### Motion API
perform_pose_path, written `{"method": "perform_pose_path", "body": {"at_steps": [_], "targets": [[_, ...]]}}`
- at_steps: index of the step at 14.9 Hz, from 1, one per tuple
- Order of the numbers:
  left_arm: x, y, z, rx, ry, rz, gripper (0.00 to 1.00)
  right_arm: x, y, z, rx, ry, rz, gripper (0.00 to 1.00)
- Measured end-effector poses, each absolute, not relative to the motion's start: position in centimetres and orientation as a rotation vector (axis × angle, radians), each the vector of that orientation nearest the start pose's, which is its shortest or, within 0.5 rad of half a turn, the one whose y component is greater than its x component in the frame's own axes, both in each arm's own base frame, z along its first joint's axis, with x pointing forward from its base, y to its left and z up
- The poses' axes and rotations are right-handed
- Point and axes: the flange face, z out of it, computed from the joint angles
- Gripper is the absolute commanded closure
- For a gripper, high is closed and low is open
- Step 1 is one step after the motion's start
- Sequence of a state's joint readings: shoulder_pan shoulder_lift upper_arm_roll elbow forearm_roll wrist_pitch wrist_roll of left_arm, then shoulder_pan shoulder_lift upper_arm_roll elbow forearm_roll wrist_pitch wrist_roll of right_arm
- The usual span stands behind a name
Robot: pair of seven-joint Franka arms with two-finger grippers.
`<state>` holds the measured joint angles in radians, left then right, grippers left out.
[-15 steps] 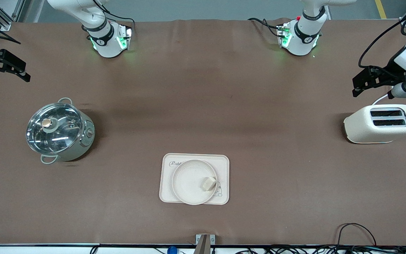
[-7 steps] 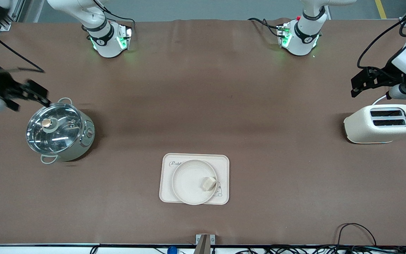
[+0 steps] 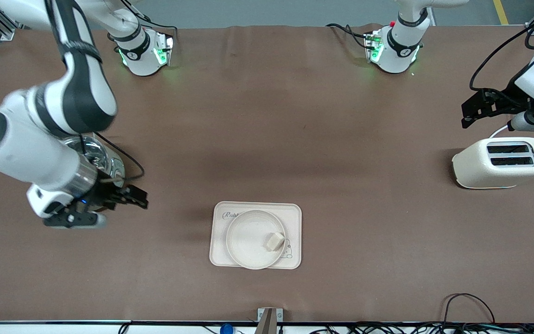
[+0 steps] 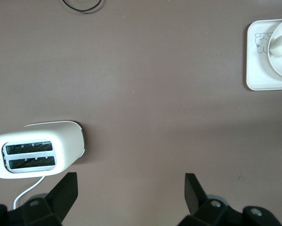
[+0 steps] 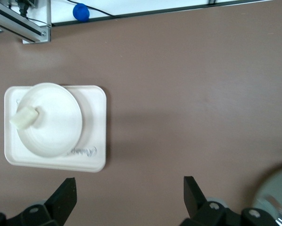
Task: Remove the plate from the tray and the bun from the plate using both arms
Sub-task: 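Reach the right gripper to the rim of the white plate, then lower the right gripper and close it on the plate rim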
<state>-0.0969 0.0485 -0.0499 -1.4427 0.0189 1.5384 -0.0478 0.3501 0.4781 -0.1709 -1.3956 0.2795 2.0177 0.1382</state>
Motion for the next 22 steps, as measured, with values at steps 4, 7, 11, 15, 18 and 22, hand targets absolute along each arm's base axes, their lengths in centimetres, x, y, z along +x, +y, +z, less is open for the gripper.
{"method": "perform_pose_path", "body": {"at_steps": [4, 7, 11, 15, 18, 22], "targets": [[56.1, -8.0, 65.4, -3.125, 0.152, -0.075, 0.0, 71.1, 22.1, 37.1, -2.822, 0.093, -0.218, 0.0], [56.1, -8.0, 65.4, -3.125, 0.152, -0.074, 0.0, 71.9, 25.9, 31.6, -2.789, 0.125, -0.267, 0.06], [56.2, -8.0, 65.4, -3.125, 0.152, -0.074, 0.0, 72.4, 29.3, 26.8, -2.758, 0.134, -0.249, 0.21], [56.2, -8.0, 65.4, -3.125, 0.152, -0.074, 0.0, 71.8, 31.2, 23.8, -2.752, 0.118, -0.201, 0.27], [56.2, -7.9, 65.4, -3.125, 0.151, -0.074, 0.0, 71.3, 31.8, 21.7, -2.761, 0.113, -0.168, 0.37], [56.2, -7.9, 65.4, -3.125, 0.151, -0.074, 0.0, 71.1, 31.8, 19.4, -2.773, 0.119, -0.137, 0.53]]}}
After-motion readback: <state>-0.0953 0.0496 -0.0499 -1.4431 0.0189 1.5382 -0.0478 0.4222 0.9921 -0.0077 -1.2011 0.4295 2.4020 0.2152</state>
